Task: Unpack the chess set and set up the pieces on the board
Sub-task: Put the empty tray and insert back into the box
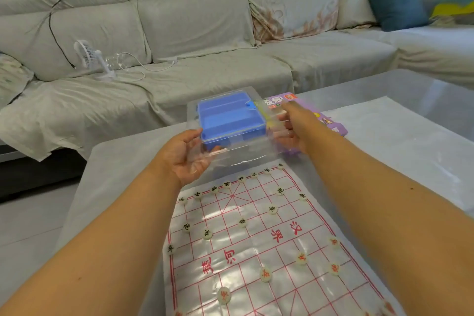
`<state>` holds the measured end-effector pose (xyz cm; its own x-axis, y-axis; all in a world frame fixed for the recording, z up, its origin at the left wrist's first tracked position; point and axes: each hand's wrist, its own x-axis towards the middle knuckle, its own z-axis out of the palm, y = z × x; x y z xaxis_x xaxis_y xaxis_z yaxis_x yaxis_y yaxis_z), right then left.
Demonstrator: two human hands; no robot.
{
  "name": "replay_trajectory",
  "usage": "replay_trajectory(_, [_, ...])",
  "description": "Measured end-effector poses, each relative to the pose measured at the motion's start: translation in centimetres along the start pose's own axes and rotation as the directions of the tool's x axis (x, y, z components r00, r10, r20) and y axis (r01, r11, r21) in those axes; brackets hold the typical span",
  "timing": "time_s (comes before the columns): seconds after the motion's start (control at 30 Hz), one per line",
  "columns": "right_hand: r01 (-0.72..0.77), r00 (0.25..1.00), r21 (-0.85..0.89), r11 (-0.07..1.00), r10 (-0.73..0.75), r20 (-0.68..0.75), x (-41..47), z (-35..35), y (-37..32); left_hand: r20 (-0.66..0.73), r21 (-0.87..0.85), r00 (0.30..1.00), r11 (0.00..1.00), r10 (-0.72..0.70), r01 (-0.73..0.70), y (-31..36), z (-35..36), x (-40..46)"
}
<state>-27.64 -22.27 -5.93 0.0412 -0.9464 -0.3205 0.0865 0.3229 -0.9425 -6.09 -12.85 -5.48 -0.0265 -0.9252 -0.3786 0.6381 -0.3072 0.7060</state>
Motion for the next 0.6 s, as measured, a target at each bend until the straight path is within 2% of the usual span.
replay_trajectory(0.1, [0.012, 0.953, -0.259, 0.966, -0.09, -0.29, 0.8, -5.6, 0.4, 0.039, -0.015, 0.999, 1.0, 0.003, -0.002, -1.3, 1.0, 1.3])
replay_trajectory(0.17, [-0.026, 0.914, -0.471, 0.881, -0.17, -0.369, 1.3, -9.0, 1.5, 0.054, -0.018, 0.998, 1.0, 0.011, -0.01, -2.2, 1.6, 2.0])
replay_trajectory(0.23, [-0.109, 0.924, -0.715, 0.69, -0.195, -0.329, 1.0, -10.3, 2.7, 0.045, -0.018, 0.999, 1.0, 0.024, -0.023, -2.9, 2.1, 2.7])
replay_trajectory(0.3, [-0.115, 0.953, -0.862, 0.493, -0.19, -0.236, 1.1, -10.6, 4.1, 0.022, -0.033, 0.999, 0.999, 0.037, -0.036, -3.5, 2.4, 3.4])
replay_trajectory(0.4, [-0.092, 0.969, -0.913, 0.397, -0.178, -0.174, 1.3, -10.6, 6.1, 0.005, -0.07, 0.999, 0.996, 0.05, -0.05, -3.9, 2.6, 3.9])
replay_trajectory(0.5, [-0.103, 0.951, -0.963, 0.251, -0.26, -0.17, 2.2, -11.0, 7.8, 0.014, -0.097, 0.998, 0.993, 0.066, -0.064, -4.2, 2.5, 4.4])
replay_trajectory(0.6, [0.016, 0.952, -0.991, 0.136, -0.305, -0.026, 3.3, -11.1, 8.2, 0.016, -0.119, 0.997, 0.99, 0.074, -0.071, -4.4, 2.2, 5.1])
